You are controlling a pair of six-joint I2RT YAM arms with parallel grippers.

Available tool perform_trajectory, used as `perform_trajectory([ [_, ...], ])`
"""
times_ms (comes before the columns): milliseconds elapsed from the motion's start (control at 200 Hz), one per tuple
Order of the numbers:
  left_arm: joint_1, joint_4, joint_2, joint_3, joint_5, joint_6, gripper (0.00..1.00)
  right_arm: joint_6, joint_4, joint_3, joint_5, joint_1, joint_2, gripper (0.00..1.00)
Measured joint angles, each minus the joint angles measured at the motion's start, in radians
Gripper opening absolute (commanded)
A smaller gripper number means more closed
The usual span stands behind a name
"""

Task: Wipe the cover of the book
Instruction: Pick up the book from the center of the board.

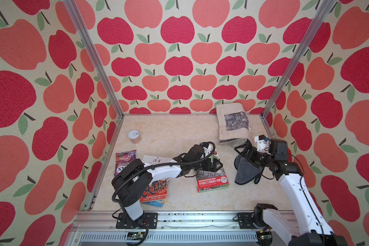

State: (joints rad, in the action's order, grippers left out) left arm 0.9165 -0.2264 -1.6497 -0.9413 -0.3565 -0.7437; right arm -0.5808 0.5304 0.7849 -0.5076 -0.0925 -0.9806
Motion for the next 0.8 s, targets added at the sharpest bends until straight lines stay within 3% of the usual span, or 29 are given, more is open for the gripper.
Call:
perform_trajectory([
  [155, -0.024, 0.044, 0.108, 0.096, 0.071, -0.086, 0.99, 0.039, -0.042, -0.013, 0.085, -0.2, -0.129, 0.97],
  [360, -0.119, 0.082, 0.118, 0.241, 0.104, -0.249, 0.99, 0.084, -0.093, -0.013, 0.173, -0.338, -0.277, 0.93],
  [590, -0.129, 0.13, 0.118, 0.267, 0.113, -0.339, 0.99, 0.105, -0.161, -0.014, 0.227, -0.399, -0.415, 0.88],
  [801, -0.129, 0.084, 0.095, 0.266, 0.087, -0.402, 0.99, 0.105, -0.213, -0.019, 0.249, -0.405, -0.452, 0.84],
])
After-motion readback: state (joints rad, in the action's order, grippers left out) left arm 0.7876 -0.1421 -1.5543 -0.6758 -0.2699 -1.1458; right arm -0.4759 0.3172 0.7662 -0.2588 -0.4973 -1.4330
